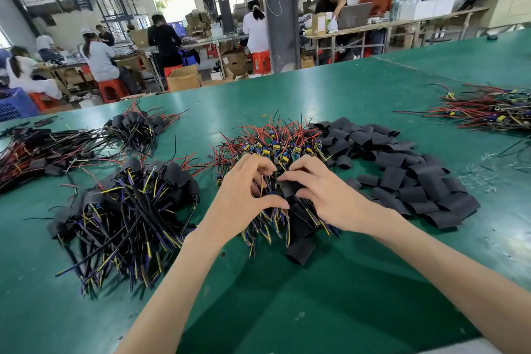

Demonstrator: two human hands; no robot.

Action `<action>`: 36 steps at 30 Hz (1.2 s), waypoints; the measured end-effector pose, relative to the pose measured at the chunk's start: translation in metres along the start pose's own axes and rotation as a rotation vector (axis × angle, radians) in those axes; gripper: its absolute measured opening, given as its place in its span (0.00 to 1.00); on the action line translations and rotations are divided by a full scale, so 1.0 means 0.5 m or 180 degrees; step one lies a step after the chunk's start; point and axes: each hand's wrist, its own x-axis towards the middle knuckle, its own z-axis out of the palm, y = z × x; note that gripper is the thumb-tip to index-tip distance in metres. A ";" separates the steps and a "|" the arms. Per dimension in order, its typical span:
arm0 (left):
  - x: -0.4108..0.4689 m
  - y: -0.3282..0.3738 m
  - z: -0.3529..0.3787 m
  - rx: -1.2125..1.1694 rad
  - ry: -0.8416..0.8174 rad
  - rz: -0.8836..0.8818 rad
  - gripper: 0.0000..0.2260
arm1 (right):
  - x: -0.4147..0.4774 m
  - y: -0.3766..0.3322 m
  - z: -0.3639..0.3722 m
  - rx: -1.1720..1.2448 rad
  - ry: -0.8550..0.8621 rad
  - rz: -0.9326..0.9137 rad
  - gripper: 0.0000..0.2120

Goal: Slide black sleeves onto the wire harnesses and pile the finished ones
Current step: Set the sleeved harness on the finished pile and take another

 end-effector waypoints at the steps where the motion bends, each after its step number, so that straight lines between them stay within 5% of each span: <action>1: 0.000 0.002 0.000 -0.0218 0.0017 -0.0150 0.24 | 0.000 0.002 0.001 0.0008 0.0028 0.0050 0.18; 10: 0.002 -0.006 -0.005 -0.1278 -0.0232 -0.1168 0.13 | 0.000 0.006 -0.002 0.0080 0.0237 0.0151 0.19; 24: 0.003 0.004 -0.004 -0.1063 0.0118 -0.0888 0.11 | 0.000 0.000 -0.001 0.0168 0.0194 0.0082 0.21; 27: 0.007 0.014 -0.025 -0.0799 0.0561 -0.0448 0.13 | 0.004 0.017 -0.010 -0.0218 0.0707 0.0205 0.23; 30: 0.013 0.009 -0.068 -0.0221 0.1578 0.0093 0.11 | 0.007 0.057 -0.032 -0.0989 0.1198 0.0908 0.20; 36: 0.002 -0.044 -0.170 0.0541 0.3247 0.0298 0.14 | -0.019 0.127 -0.061 -0.1925 -0.0085 0.2682 0.14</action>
